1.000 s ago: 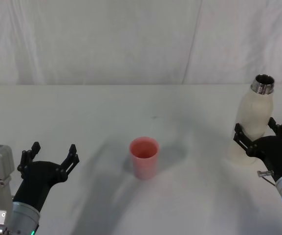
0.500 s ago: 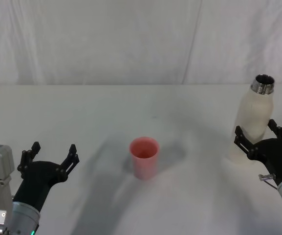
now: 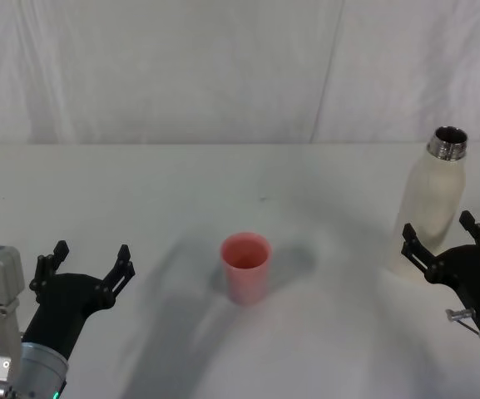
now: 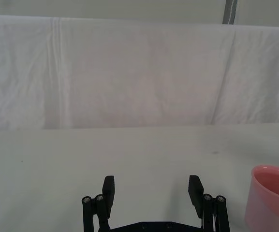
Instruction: Grasp the thermos with one hand and pour water into the cup lid.
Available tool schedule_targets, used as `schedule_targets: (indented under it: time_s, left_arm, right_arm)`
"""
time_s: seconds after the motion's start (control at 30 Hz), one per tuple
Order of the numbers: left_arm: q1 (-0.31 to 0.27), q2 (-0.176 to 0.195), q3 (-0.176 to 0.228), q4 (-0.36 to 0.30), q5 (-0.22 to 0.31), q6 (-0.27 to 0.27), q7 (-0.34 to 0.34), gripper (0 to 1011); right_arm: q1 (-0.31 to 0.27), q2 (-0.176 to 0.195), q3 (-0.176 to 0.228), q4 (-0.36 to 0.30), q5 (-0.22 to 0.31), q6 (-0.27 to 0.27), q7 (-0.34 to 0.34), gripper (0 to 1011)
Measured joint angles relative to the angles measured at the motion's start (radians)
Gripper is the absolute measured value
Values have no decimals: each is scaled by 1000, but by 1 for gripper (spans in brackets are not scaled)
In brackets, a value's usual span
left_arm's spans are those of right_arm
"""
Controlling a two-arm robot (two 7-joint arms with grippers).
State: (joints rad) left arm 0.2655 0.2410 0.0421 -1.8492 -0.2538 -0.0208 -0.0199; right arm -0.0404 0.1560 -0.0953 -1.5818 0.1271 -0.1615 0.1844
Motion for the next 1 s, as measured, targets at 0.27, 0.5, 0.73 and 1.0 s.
schedule_targets:
  time_s: [0.27,0.5,0.73,1.0]
  left_arm:
    - [0,0,0,0,0,0,0,1001]
    - [0,0,0,0,0,0,0,1001]
    - [0,0,0,0,0,0,0,1001]
    - [0,0,0,0,0,0,0,1001]
  right_arm:
    - [-25,5,-5,-17,17,-8,16,1001]
    - [-44,6,-17,-22,34,-14,28,1001]
    - [-55,5,-36,-21,43,-16,38,1001]
    - [-64,7,-57,-20,43,-15,39,1001]
